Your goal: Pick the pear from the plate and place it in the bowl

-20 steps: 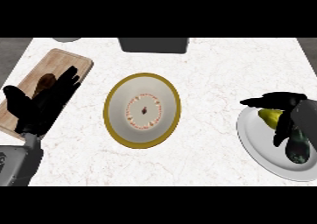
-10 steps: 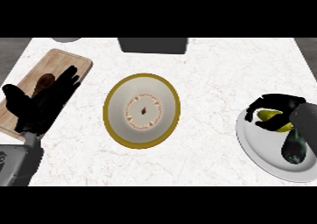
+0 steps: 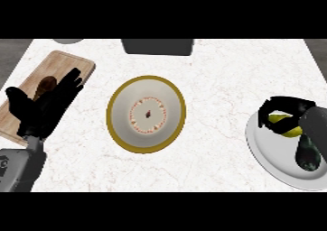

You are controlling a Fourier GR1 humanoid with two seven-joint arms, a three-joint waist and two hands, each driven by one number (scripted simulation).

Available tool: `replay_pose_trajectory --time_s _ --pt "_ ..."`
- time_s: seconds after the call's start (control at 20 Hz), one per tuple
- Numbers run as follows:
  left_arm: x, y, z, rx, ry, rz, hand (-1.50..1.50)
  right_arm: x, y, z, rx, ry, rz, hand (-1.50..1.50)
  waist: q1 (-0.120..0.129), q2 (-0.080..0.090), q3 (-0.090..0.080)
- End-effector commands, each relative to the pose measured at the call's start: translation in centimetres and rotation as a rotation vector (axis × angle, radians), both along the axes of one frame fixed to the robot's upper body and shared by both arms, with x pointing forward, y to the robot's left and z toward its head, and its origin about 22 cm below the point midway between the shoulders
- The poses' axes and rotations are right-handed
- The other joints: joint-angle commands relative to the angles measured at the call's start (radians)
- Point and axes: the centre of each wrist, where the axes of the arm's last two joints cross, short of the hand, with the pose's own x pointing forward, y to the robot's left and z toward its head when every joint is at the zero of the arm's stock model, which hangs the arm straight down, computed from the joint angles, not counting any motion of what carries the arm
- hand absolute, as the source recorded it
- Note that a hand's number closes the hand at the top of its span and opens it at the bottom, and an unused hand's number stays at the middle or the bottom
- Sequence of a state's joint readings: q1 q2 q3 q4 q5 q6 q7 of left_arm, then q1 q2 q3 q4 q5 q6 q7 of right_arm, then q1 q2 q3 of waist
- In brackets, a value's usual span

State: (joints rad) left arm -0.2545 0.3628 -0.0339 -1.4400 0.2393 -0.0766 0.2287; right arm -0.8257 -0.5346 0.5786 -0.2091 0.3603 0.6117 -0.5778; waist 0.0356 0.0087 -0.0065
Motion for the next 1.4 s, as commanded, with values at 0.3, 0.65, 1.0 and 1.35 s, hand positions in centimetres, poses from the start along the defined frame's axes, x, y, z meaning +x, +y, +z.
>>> replay_pose_trajectory --time_s 0.3,0.65,1.0,1.35 --pt "-0.9 2.3 -0.8 0.030 0.045 0.091 0.00 -5.1 -1.0 -6.7 -0.241 0.058 -0.493 1.50 -0.136 -0.065 -0.016" --pt "-1.6 3.3 -1.6 0.038 0.087 0.144 0.00 -5.6 0.7 -8.2 -0.380 -0.070 -0.745 1.50 -0.191 -0.112 -0.024" --pt "-1.9 3.9 -2.0 0.045 0.115 0.167 0.00 -2.8 7.8 -8.3 -0.424 -0.228 -0.842 1.50 -0.176 -0.129 -0.026" --pt "-2.1 3.9 -2.3 0.044 0.131 0.159 0.00 0.1 17.7 -6.5 -0.440 -0.381 -0.882 1.50 -0.144 -0.139 -0.027"
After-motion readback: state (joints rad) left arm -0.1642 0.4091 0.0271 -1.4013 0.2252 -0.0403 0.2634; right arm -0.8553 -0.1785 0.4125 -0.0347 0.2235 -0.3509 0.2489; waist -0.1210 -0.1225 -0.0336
